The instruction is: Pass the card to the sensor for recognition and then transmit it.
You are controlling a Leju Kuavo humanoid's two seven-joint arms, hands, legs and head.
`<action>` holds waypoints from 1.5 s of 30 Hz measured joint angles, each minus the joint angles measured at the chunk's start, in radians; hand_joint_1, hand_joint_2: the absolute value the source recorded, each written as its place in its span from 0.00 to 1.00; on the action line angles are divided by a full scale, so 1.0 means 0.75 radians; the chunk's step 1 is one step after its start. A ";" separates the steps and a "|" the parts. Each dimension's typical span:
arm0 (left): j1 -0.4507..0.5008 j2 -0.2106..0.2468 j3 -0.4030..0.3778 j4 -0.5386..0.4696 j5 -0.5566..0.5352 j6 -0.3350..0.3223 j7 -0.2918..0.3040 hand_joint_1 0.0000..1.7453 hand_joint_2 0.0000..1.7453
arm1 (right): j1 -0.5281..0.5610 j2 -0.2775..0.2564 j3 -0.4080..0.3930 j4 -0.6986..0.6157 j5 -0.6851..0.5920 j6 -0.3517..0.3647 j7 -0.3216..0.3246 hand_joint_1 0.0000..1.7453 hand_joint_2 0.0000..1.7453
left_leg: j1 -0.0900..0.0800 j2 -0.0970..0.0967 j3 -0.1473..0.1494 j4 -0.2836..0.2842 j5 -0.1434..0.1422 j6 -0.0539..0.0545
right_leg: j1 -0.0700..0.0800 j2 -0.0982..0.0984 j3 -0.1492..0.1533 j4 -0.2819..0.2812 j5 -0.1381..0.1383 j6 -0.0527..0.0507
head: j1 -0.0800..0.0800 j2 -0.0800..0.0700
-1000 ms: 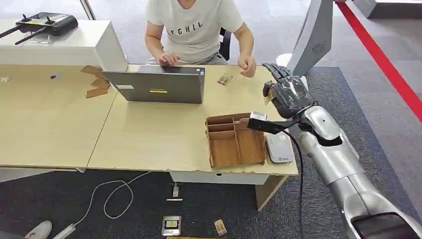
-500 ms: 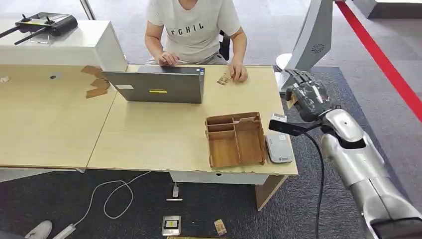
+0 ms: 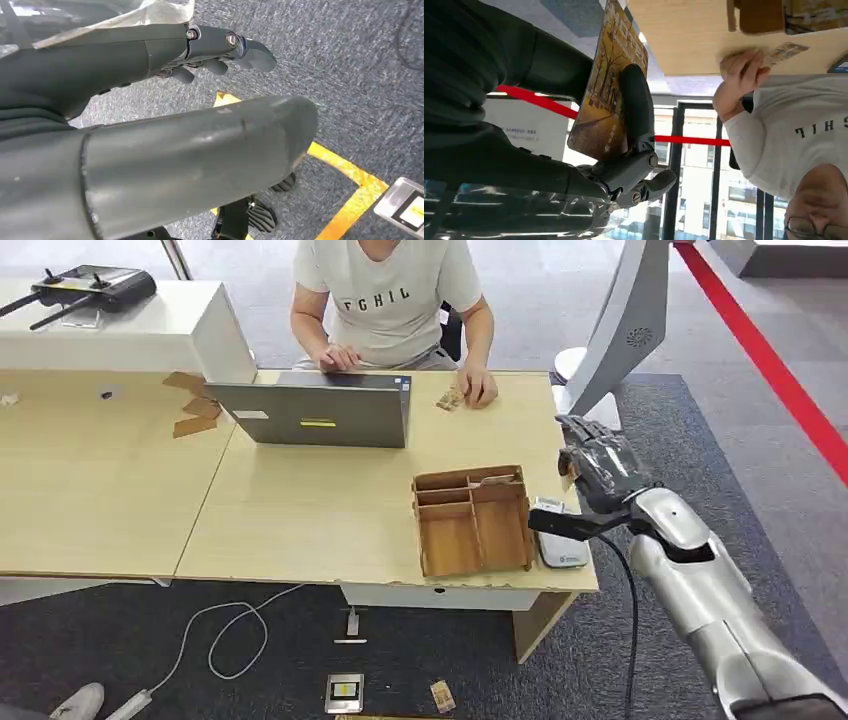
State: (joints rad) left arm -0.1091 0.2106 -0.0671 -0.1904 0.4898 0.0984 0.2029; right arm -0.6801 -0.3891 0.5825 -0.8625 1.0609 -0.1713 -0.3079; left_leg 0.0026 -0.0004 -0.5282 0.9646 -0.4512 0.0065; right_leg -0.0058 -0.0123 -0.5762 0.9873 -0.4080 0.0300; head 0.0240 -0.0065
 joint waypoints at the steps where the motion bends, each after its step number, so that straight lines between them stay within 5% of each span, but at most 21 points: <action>1: 0.000 -0.002 0.000 0.000 0.002 0.003 0.000 0.00 0.00 | 0.000 0.006 0.001 0.000 -0.003 0.003 -0.003 1.00 1.00 | 0.000 0.000 0.000 0.000 0.000 0.000 | 0.000 0.000 0.000 0.000 0.000 0.000 | 0.001 0.000; 20: -0.001 -0.034 0.001 0.000 0.026 0.056 0.015 0.00 0.00 | -0.065 0.068 0.036 0.213 -0.107 -0.003 -0.067 1.00 1.00 | 0.000 0.000 0.000 0.000 0.000 0.000 | 0.000 0.000 0.000 0.000 0.000 0.000 | 0.001 0.000; 25: 0.000 -0.059 0.002 0.000 0.044 0.134 0.005 0.00 0.00 | -0.074 0.067 0.045 0.322 -0.110 0.022 -0.067 1.00 1.00 | 0.000 0.000 0.000 0.000 0.000 0.000 | 0.000 0.000 0.000 0.000 0.000 0.000 | 0.001 0.000; 45: -0.001 -0.097 0.003 0.000 0.061 0.210 0.040 0.00 0.00 | -0.087 0.093 0.074 0.558 -0.098 0.057 -0.045 1.00 1.00 | 0.000 0.000 0.000 0.000 0.000 0.000 | -0.001 0.000 0.000 0.000 0.000 0.000 | 0.001 0.000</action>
State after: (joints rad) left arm -0.1098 0.1377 -0.0652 -0.1904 0.5352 0.2560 0.2331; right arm -0.7456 -0.3197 0.6378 -0.4436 0.9876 -0.1282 -0.3418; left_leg 0.0025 -0.0005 -0.5283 0.9647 -0.4512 0.0065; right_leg -0.0064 -0.0123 -0.5762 0.9872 -0.4080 0.0300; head 0.0248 -0.0065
